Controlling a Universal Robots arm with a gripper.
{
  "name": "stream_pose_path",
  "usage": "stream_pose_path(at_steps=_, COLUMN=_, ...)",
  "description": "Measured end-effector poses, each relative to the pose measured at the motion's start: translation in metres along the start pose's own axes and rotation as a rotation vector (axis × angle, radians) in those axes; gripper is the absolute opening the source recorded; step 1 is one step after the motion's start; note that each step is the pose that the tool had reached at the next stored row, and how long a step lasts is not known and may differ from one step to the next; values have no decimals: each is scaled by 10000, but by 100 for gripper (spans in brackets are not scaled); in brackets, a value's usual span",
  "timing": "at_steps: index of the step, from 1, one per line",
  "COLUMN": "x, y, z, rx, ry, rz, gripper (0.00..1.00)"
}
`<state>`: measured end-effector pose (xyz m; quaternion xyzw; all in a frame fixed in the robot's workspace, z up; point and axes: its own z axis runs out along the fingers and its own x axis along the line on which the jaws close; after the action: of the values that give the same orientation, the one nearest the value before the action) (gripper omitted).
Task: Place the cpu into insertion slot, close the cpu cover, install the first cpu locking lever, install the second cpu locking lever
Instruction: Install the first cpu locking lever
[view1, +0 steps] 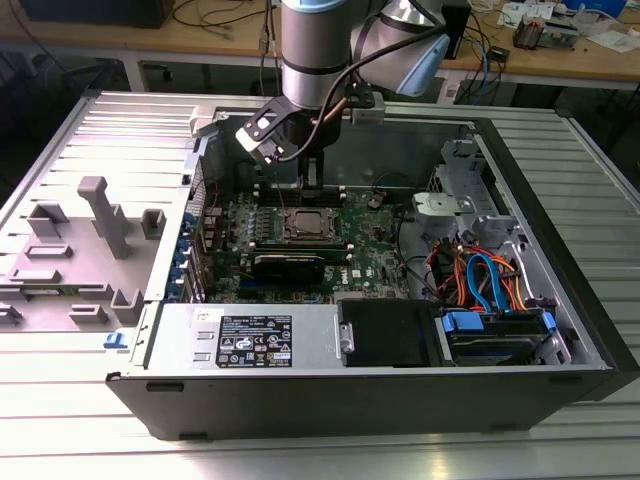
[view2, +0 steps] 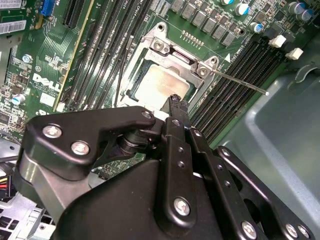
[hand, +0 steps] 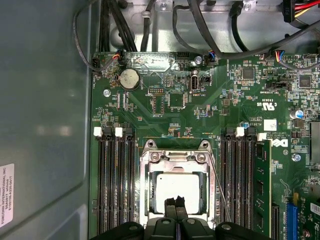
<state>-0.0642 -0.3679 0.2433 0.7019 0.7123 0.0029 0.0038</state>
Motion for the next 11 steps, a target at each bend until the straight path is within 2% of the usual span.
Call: stream_pose_path(at_steps=11, x=0, y=0, z=0, rx=0, ry=0, rz=-15, gripper=11)
